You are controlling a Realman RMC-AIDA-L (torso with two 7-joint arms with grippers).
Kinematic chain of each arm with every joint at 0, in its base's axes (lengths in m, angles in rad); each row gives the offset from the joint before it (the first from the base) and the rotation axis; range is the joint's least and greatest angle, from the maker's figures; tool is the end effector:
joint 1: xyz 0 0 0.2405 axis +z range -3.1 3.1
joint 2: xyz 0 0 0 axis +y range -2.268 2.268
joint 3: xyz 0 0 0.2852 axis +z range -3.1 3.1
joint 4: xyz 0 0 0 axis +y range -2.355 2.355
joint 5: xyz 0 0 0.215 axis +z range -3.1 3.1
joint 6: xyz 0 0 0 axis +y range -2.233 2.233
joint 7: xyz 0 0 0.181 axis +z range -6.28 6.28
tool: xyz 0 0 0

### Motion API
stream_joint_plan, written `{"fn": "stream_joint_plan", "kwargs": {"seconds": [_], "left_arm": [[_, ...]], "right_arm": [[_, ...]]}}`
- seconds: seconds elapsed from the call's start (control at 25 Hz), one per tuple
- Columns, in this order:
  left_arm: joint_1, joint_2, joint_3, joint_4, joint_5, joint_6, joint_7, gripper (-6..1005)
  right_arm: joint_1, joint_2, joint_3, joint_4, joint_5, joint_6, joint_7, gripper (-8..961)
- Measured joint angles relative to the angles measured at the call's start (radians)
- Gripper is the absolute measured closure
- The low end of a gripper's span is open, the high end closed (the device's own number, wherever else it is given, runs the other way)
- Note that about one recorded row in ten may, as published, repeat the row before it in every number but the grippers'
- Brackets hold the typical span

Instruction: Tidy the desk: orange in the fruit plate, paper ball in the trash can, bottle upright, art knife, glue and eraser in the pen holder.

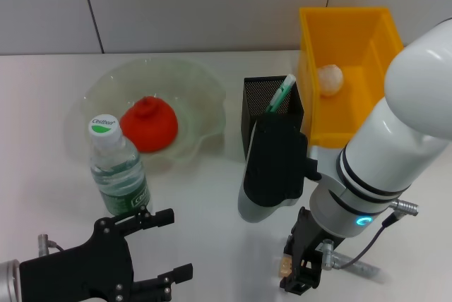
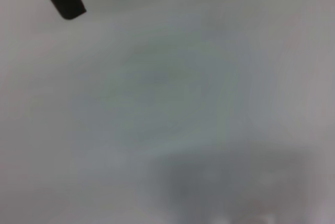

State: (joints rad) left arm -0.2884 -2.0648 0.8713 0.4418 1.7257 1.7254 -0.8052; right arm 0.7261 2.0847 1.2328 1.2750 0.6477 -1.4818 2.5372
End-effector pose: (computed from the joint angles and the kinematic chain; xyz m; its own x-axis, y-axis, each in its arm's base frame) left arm -0.3038 0.2527 -0.0684 0.7611 0.0703 0.6448 0.2558 -0.9461 -0.1988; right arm 0.1713 0.3299 -0.1415 0.8203 -0.2269 0.5250 -0.1729 -0.9734 -0.1506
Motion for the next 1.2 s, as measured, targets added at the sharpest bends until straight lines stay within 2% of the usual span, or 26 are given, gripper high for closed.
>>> {"fn": "stream_joint_plan", "kwargs": {"seconds": [0.28, 0.48, 0.72, 1.0, 1.2], "left_arm": [[-0.001, 0.0, 0.0, 0.0, 0.0, 0.002, 0.0, 196], [-0.002, 0.0, 0.0, 0.0, 0.001, 0.002, 0.0, 196], [-0.002, 0.0, 0.0, 0.0, 0.002, 0.002, 0.0, 196], [-0.002, 0.0, 0.0, 0.001, 0.002, 0.003, -0.002, 196], [-0.002, 0.0, 0.0, 0.003, 0.002, 0.007, -0.002, 195]], "right_arm": [[0.002, 0.0, 0.0, -0.014, 0.0, 0.0, -0.001, 491], [0.004, 0.0, 0.001, -0.026, 0.0, 0.0, -0.008, 619], [0.005, 0.0, 0.009, -0.021, 0.02, -0.003, -0.013, 618], [0.006, -0.002, 0.016, -0.014, 0.025, -0.008, -0.022, 689], [0.0, -0.003, 0.094, 0.034, 0.027, -0.03, -0.023, 689]]}}
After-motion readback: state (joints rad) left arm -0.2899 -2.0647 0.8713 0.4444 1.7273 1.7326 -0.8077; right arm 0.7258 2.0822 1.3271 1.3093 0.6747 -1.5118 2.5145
